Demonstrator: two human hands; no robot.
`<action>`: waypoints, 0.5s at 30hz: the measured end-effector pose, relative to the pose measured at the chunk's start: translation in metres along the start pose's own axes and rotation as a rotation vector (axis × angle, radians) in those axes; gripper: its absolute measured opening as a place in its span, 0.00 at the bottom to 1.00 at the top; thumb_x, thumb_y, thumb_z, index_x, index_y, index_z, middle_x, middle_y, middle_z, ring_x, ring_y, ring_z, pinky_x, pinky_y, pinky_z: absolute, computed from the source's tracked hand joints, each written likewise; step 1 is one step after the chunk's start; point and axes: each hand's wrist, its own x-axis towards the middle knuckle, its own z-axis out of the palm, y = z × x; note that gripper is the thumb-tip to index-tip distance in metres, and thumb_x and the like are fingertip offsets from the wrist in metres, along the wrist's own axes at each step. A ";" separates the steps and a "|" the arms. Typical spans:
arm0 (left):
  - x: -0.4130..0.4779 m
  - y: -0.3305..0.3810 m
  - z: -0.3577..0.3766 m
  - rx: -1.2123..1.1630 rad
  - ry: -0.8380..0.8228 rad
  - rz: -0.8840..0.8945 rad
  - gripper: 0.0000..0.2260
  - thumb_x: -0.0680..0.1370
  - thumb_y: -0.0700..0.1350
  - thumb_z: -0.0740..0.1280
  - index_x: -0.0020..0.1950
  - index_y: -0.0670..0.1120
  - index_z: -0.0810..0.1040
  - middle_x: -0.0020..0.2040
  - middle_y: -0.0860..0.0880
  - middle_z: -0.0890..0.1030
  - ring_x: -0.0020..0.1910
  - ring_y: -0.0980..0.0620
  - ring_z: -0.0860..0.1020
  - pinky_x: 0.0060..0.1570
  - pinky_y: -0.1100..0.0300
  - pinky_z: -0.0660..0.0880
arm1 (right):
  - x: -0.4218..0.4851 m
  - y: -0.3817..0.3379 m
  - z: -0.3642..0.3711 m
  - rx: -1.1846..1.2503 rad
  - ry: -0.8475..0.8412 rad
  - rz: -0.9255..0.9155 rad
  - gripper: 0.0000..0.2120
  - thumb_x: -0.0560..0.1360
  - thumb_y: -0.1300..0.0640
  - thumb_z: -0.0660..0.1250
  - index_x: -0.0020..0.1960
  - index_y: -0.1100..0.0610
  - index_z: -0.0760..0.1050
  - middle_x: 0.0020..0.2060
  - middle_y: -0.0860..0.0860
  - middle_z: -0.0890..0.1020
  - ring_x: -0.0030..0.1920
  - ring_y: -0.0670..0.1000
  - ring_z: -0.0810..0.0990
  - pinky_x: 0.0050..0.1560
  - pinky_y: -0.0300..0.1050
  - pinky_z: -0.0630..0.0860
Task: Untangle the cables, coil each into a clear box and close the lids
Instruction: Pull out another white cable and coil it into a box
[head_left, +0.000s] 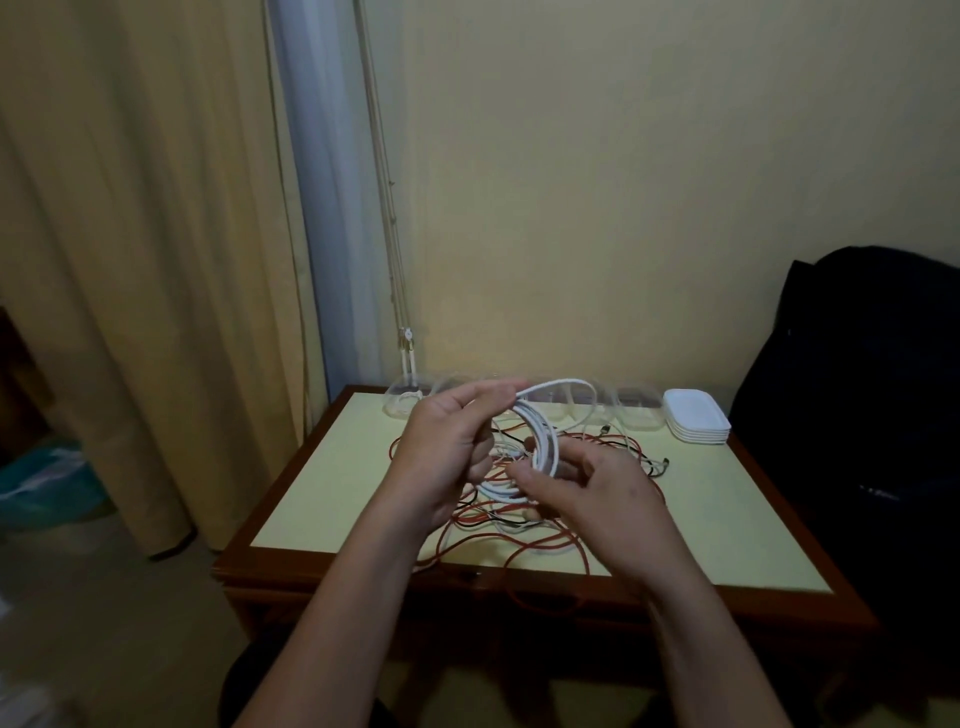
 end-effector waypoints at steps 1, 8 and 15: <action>-0.001 0.001 0.000 0.005 0.001 0.006 0.09 0.80 0.41 0.67 0.55 0.41 0.85 0.28 0.50 0.58 0.23 0.55 0.54 0.26 0.59 0.49 | 0.000 -0.001 -0.001 -0.065 -0.003 -0.018 0.03 0.78 0.59 0.72 0.50 0.58 0.83 0.37 0.56 0.85 0.34 0.46 0.83 0.37 0.32 0.75; 0.000 0.018 -0.018 -0.187 0.030 0.002 0.14 0.76 0.43 0.68 0.59 0.40 0.82 0.27 0.53 0.58 0.21 0.58 0.55 0.21 0.65 0.50 | 0.012 0.027 -0.033 -0.241 0.323 -0.058 0.06 0.80 0.61 0.68 0.48 0.53 0.81 0.38 0.48 0.87 0.31 0.46 0.83 0.35 0.39 0.78; -0.001 0.029 -0.013 -0.435 -0.053 -0.109 0.12 0.75 0.42 0.67 0.57 0.41 0.81 0.23 0.56 0.57 0.19 0.61 0.52 0.18 0.67 0.48 | 0.020 0.047 -0.044 -0.371 0.611 -0.153 0.05 0.78 0.60 0.71 0.46 0.52 0.83 0.37 0.42 0.85 0.39 0.37 0.84 0.41 0.26 0.76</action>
